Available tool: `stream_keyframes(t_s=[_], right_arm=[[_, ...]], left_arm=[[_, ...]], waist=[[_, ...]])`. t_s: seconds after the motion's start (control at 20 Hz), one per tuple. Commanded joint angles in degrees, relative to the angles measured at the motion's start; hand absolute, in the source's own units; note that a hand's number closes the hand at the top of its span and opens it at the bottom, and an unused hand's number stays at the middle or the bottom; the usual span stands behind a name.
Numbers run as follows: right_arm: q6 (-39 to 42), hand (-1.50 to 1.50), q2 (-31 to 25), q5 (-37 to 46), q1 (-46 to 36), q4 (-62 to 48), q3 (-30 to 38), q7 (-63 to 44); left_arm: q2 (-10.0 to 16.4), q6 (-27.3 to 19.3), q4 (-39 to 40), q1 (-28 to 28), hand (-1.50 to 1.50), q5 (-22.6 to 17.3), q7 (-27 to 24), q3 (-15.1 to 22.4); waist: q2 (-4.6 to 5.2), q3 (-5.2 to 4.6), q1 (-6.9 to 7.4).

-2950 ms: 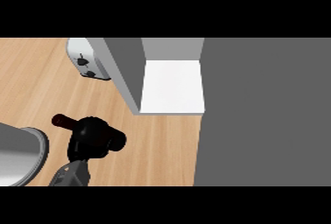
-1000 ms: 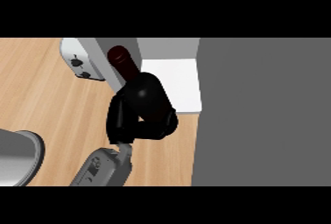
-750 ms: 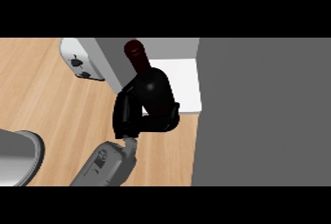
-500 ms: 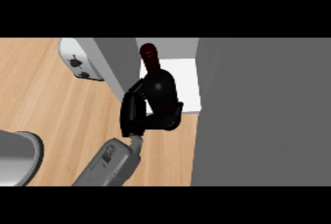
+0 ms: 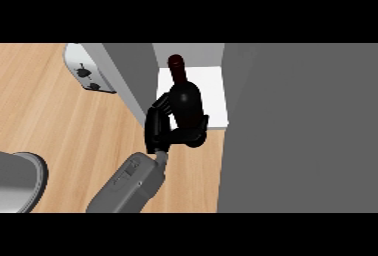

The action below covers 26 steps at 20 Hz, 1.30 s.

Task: Pick up the wine, place it into the cabinet and close the cabinet

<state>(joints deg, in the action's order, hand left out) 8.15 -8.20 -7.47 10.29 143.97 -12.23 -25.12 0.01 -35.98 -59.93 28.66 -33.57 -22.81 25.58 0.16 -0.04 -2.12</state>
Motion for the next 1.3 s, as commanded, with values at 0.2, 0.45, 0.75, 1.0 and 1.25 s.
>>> stream_keyframes(t_s=[0.2,0.45,0.75,1.0,1.25], right_arm=[[-0.64,-1.5,-0.71,-9.41,0.7,11.53,2.89,-6.46],[-0.88,-1.5,0.3,-8.21,0.82,11.48,0.99,-7.19],[0.79,-1.5,0.75,-7.99,3.86,10.74,0.64,-4.06],[1.29,-1.5,0.01,-9.35,3.25,10.6,2.67,-4.88],[2.54,-1.5,1.55,-6.75,7.87,9.29,0.1,-0.37]], left_arm=[[-0.01,6.09,9.87,2.66,1.5,-10.03,-7.03,-1.91],[-0.01,4.33,14.89,9.06,1.5,-13.69,-7.57,-1.45],[-0.01,2.22,19.24,13.46,1.5,-18.69,-8.28,0.18],[-0.01,5.72,25.56,17.53,1.5,-18.2,-9.24,-3.76],[-0.01,5.81,32.08,26.41,1.5,-17.87,-6.92,-7.75]], waist=[[0.23,-0.07,-0.13],[0.1,-0.03,-0.26],[0.1,0.01,-0.81],[0.15,0.02,-0.14],[0.14,0.07,-0.81]])
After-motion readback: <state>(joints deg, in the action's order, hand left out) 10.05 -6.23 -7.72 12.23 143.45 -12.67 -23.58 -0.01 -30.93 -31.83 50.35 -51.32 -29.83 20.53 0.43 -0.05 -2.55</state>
